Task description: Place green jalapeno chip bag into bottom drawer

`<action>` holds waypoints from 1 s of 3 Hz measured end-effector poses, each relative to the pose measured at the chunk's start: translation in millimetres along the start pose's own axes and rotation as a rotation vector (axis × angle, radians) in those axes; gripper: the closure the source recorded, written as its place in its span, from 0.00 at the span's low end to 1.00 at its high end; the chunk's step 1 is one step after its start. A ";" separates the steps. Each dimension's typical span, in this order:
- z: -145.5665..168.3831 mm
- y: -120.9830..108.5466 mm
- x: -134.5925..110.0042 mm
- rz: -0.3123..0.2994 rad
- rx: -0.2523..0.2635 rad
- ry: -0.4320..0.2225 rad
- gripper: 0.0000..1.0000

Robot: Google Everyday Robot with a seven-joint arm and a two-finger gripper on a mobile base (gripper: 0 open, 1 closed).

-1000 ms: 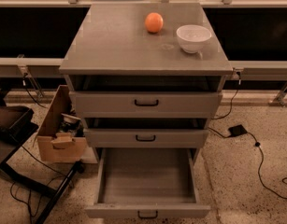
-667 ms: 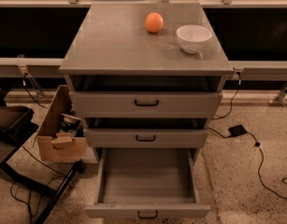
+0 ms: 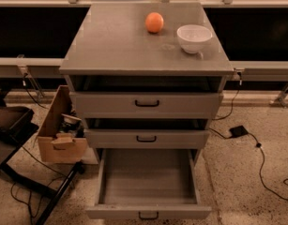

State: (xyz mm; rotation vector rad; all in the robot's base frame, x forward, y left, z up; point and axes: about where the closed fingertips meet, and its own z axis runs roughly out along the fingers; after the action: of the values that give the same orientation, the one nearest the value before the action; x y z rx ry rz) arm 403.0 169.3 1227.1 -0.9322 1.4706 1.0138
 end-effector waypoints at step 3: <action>55.8 -46.6 238.3 0.235 0.024 0.222 1.00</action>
Offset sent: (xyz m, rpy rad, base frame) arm 0.0526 0.0333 -0.2875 -0.1683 0.3433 -0.0083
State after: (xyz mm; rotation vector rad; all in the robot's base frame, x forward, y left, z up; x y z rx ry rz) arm 435.4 199.6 982.0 -0.8913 1.8071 1.0851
